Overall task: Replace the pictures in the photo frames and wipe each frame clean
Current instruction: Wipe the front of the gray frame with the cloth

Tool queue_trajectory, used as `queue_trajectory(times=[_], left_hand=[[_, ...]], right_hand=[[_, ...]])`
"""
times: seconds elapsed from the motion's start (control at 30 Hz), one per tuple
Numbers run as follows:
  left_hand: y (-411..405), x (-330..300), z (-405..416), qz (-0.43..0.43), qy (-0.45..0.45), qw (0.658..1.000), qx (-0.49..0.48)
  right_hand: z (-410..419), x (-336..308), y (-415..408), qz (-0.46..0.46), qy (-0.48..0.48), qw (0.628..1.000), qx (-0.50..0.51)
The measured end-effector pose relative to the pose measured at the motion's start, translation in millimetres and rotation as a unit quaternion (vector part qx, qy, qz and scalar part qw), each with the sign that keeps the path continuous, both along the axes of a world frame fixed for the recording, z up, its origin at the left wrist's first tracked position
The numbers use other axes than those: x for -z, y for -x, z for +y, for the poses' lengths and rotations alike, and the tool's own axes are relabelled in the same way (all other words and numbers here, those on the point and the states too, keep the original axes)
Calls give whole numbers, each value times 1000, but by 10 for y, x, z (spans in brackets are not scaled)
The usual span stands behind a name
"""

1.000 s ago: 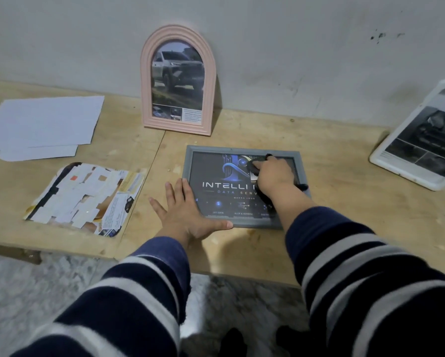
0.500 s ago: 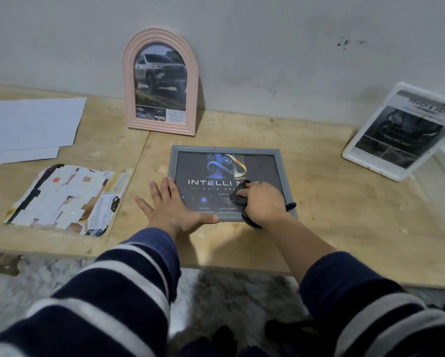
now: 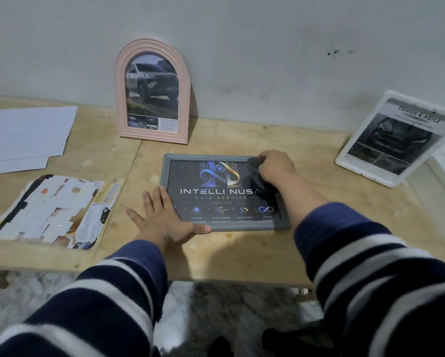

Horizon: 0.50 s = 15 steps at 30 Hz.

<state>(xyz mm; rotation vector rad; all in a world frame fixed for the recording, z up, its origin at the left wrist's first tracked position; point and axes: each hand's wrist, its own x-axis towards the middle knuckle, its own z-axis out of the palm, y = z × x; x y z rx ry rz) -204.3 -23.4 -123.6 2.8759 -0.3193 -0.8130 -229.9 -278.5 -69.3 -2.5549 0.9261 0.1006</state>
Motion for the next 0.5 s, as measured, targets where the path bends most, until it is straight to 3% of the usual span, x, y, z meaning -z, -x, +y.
queue_trajectory(times=[0.13, 0.27, 0.5], left_hand=[[-16, 33, -18, -4, -5, 1000, -5], [-6, 23, -17, -4, 0, 1000, -14], [2, -8, -23, -3, 11, 1000, -23]], right_hand=[[3, 401, -73, 128, 95, 980, -118], [29, 525, 68, 112, 148, 971, -154], [258, 402, 402, 119, 136, 970, -163]])
